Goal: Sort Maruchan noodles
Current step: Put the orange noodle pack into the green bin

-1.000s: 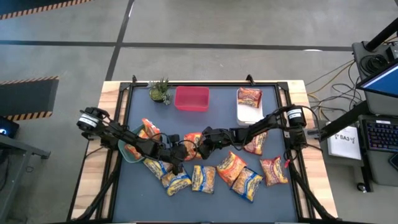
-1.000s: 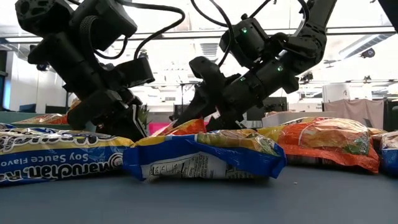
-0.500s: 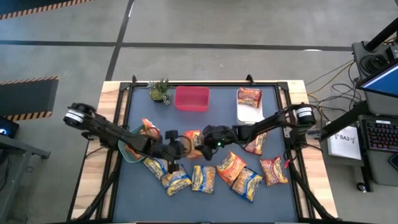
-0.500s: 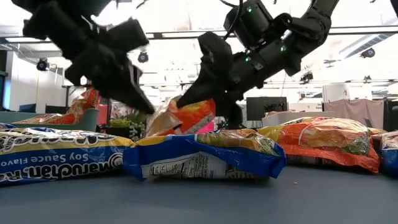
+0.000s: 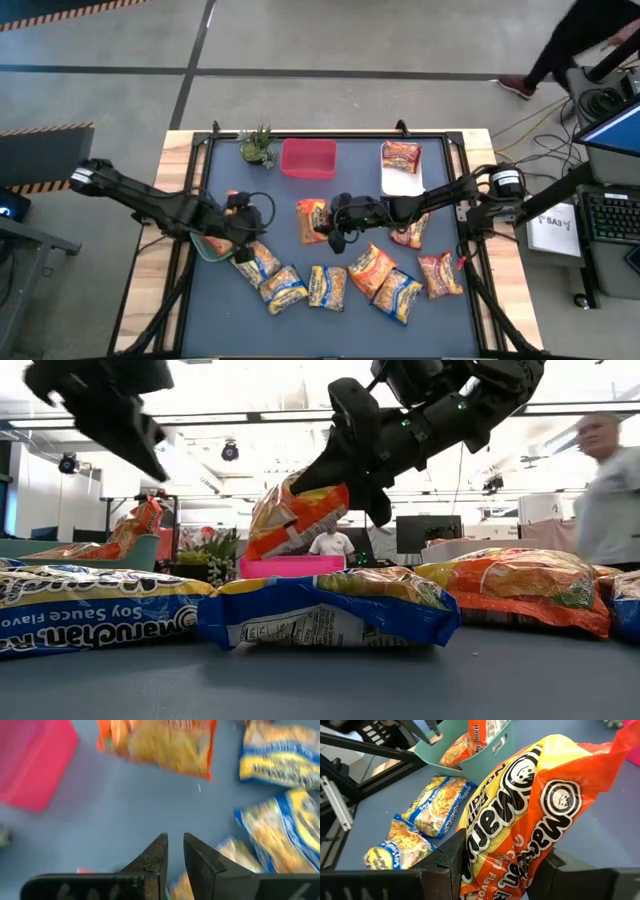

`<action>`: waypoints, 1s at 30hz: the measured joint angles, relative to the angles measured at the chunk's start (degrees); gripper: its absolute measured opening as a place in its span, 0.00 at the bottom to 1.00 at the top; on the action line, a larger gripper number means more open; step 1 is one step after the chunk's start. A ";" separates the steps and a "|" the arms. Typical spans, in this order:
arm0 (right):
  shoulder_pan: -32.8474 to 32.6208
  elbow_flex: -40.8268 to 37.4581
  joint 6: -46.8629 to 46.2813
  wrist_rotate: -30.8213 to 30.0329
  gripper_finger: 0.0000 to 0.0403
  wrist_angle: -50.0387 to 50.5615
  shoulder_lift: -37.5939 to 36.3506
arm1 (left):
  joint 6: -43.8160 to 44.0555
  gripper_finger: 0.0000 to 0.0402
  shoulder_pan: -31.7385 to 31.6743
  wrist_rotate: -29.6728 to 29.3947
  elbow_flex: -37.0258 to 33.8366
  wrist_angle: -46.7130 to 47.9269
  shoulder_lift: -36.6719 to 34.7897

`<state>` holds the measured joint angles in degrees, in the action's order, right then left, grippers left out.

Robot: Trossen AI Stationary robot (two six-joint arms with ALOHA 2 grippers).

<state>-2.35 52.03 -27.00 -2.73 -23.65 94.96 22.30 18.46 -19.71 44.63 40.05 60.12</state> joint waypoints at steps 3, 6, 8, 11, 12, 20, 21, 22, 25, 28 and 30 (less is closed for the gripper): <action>0.03 0.00 0.22 -0.34 0.34 -0.18 0.09 | 2.33 0.16 0.23 4.56 1.58 5.93 -0.28; 0.13 0.00 0.76 -0.34 0.34 -0.15 0.20 | 4.08 0.21 0.34 7.86 2.28 8.72 0.48; 0.13 0.00 1.08 -0.40 0.34 -0.24 0.20 | 5.32 0.25 0.52 7.92 2.18 10.25 1.43; 0.13 0.00 1.52 -0.45 0.34 -0.23 0.20 | 6.41 0.29 0.65 7.92 1.82 12.45 3.09; 0.13 0.00 1.59 -0.46 0.34 -0.23 0.20 | 6.83 0.30 0.63 7.92 1.51 13.01 3.67; 0.13 0.00 2.59 -0.45 0.34 -0.21 0.20 | 6.83 0.31 0.63 4.33 -0.10 13.23 7.93; 0.13 0.00 2.59 -0.42 0.34 -0.21 0.20 | 6.79 0.31 0.63 3.80 -0.10 13.30 8.23; 0.13 0.00 2.59 -0.43 0.34 -0.18 0.22 | 6.78 0.31 0.63 3.54 -0.12 13.40 8.54; 0.13 0.00 2.60 -0.42 0.34 -0.19 0.22 | 6.78 0.31 0.63 2.36 -0.16 13.48 9.34; 0.13 0.00 2.65 -0.42 0.34 -0.18 0.24 | 6.77 0.31 0.63 1.74 -0.71 13.53 10.39; 0.13 0.00 2.85 -0.42 0.34 -0.18 0.24 | 6.93 0.31 0.63 1.65 -1.08 13.50 11.23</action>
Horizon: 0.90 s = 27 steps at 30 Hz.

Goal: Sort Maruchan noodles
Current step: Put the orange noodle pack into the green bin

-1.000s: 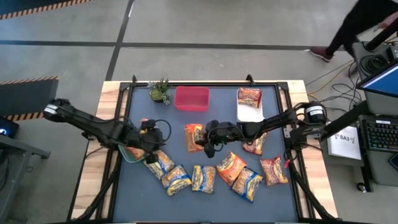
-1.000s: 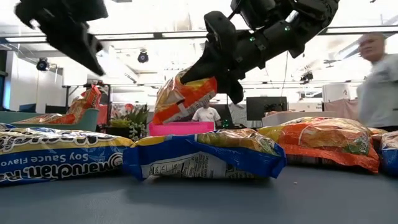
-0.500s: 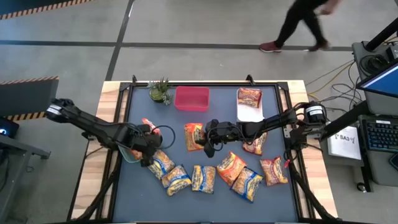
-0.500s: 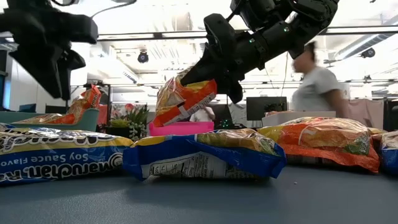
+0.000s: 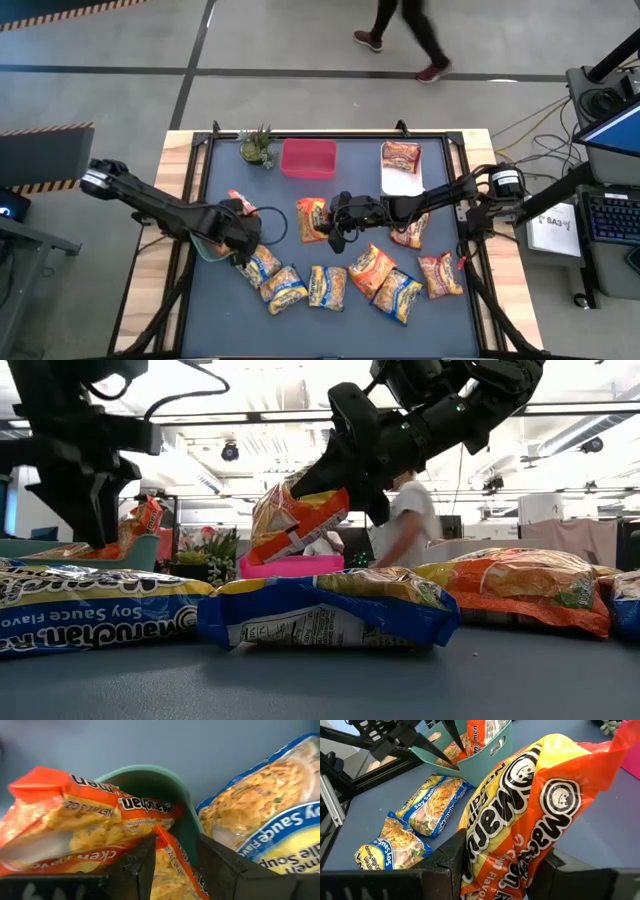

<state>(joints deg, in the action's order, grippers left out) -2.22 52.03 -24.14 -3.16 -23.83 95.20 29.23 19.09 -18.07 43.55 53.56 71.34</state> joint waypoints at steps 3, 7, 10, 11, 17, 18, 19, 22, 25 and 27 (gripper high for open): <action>0.00 0.00 0.15 0.00 0.34 -0.01 0.00 | 0.79 0.30 0.00 -0.86 -0.33 0.01 1.28; 0.00 0.00 0.18 0.00 0.34 0.00 0.02 | 1.32 0.28 0.00 -1.07 -0.35 -0.11 2.78; 0.00 0.00 0.18 0.02 0.34 0.02 0.02 | 1.41 0.23 0.00 -1.06 -0.58 -0.18 4.15; 0.00 0.00 0.18 0.02 0.34 0.02 0.02 | 1.39 0.21 0.00 -1.07 -0.60 -0.11 4.64; 0.00 0.02 0.18 0.02 0.34 0.07 0.02 | 1.39 0.04 0.00 -2.30 -0.62 0.03 6.72; 0.00 0.02 0.18 0.02 0.34 0.07 0.02 | 1.43 0.02 0.00 -2.43 -0.62 0.10 6.88; 0.00 0.02 0.18 0.03 0.34 0.07 0.02 | 1.52 0.01 0.01 -2.70 -0.62 0.14 6.98; 0.00 0.02 0.69 0.02 0.34 0.07 0.02 | 2.14 0.00 0.47 -4.01 -0.64 0.45 6.61; 0.00 0.02 0.96 0.04 0.34 -0.10 0.02 | 4.75 0.00 1.59 -6.46 -0.44 1.97 4.89; 0.00 0.02 0.96 0.04 0.34 -0.59 0.02 | 7.42 0.00 2.75 -8.11 -0.21 3.57 2.93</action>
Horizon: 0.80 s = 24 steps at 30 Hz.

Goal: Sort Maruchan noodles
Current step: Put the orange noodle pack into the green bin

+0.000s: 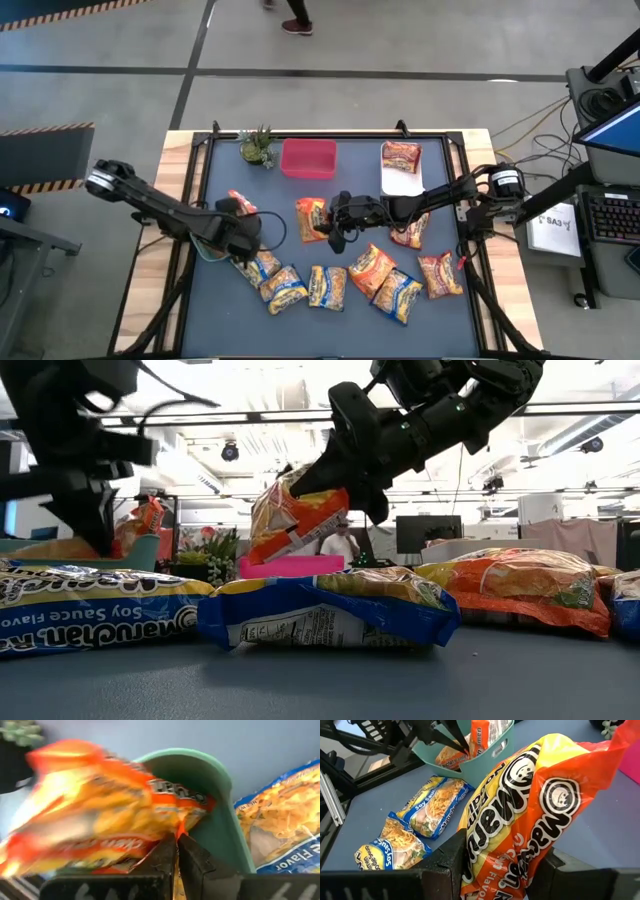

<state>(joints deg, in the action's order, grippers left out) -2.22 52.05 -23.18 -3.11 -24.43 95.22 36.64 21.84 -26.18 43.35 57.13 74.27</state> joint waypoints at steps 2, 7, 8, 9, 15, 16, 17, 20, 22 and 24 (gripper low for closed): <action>0.00 0.00 -0.02 0.00 0.34 -0.35 -0.02 | 3.65 0.00 1.33 -1.21 0.07 2.00 -2.29; 0.00 0.00 -0.07 -0.01 0.34 -1.86 -0.07 | 16.46 0.00 6.42 -4.18 0.07 9.88 -7.22; 0.00 0.00 -0.10 -0.02 0.34 -2.50 -0.07 | 18.83 0.00 7.49 -4.77 0.07 10.97 -8.01; 0.00 0.00 -0.13 -0.02 0.34 -3.21 -0.07 | 21.16 0.00 8.49 -5.07 0.10 11.76 -8.69; 0.00 0.77 0.51 -0.02 0.34 -5.90 -0.13 | 30.02 0.00 11.93 -7.26 0.10 15.40 -10.31; 0.00 1.23 0.72 -0.02 0.34 -5.88 -0.13 | 31.23 0.00 11.96 -7.42 0.12 16.29 -10.31; -0.08 1.83 1.04 0.00 0.34 -5.89 -0.11 | 32.40 0.00 11.96 -7.45 0.12 17.23 -10.31; -0.29 4.43 2.89 0.01 0.34 -5.91 0.55 | 35.17 0.00 11.92 -7.49 0.12 18.97 -10.31; -0.47 7.12 4.06 0.02 0.34 -6.00 1.92 | 36.58 0.00 11.92 -7.53 0.12 19.47 -10.31; -0.50 10.11 5.06 0.00 0.34 -5.90 3.74 | 37.62 0.00 11.94 -7.53 0.12 19.78 -10.35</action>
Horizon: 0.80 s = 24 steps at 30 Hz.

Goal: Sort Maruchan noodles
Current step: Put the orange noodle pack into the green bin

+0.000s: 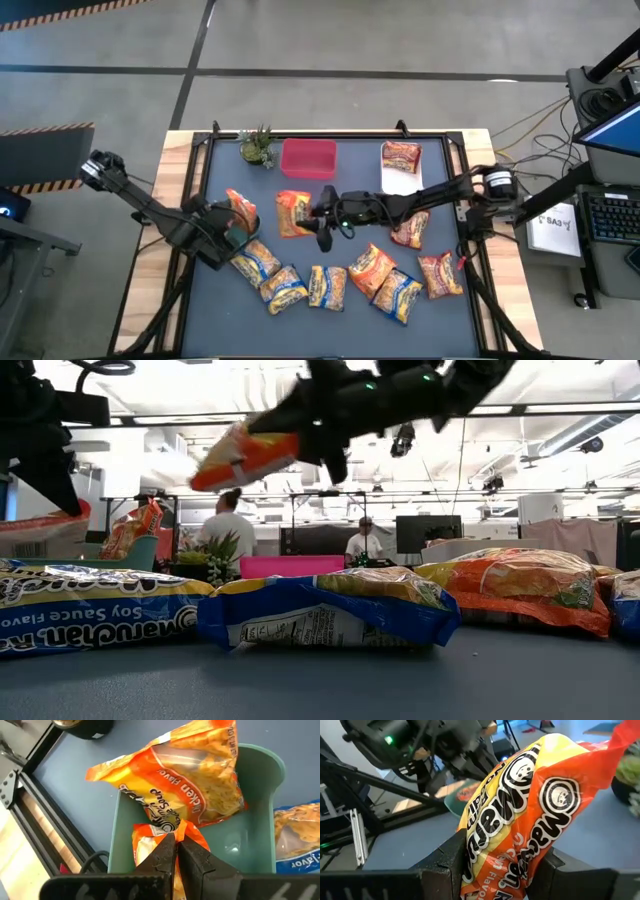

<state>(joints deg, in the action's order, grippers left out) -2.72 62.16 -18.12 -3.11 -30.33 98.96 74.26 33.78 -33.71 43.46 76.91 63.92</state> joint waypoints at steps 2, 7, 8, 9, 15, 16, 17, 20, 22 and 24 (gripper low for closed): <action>0.00 3.65 1.14 -0.10 0.34 -0.14 2.67 | 0.54 0.00 0.00 -0.34 0.00 0.62 -0.11; -0.02 12.62 2.51 -4.26 0.34 0.05 10.12 | 2.79 0.00 0.00 -2.31 0.00 3.17 -0.59; -0.02 14.66 2.76 -4.59 0.34 0.09 11.88 | 2.79 0.00 0.00 -2.44 0.00 3.61 -0.80; 0.02 16.67 2.98 -4.53 0.34 -0.03 13.39 | 2.82 0.00 0.00 -2.76 0.00 4.17 -1.02; 0.00 27.55 4.30 -4.42 0.34 0.35 21.85 | 3.04 0.00 -0.07 -4.85 0.00 7.57 -2.41; -0.02 29.17 4.56 -4.48 0.34 0.62 23.28 | 3.04 0.00 -0.07 -5.01 0.00 7.76 -2.57; 0.00 30.83 4.76 -4.44 0.34 0.61 24.70 | 3.04 0.00 -0.07 -5.05 0.00 7.84 -2.79; 0.00 35.54 5.10 -5.67 0.34 2.11 28.33 | 3.69 0.00 -0.07 -5.91 0.00 8.00 -3.09; -0.02 38.61 6.11 -8.80 0.34 4.26 30.36 | 4.64 0.00 -0.07 -5.95 0.00 8.16 -3.18; 0.00 41.71 6.88 -11.01 0.34 6.41 32.63 | 6.00 0.00 -0.09 -5.95 0.00 8.27 -3.22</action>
<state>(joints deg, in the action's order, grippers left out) -2.72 103.87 -11.24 -14.12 -23.91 131.59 80.26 33.69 -39.66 43.46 85.18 60.70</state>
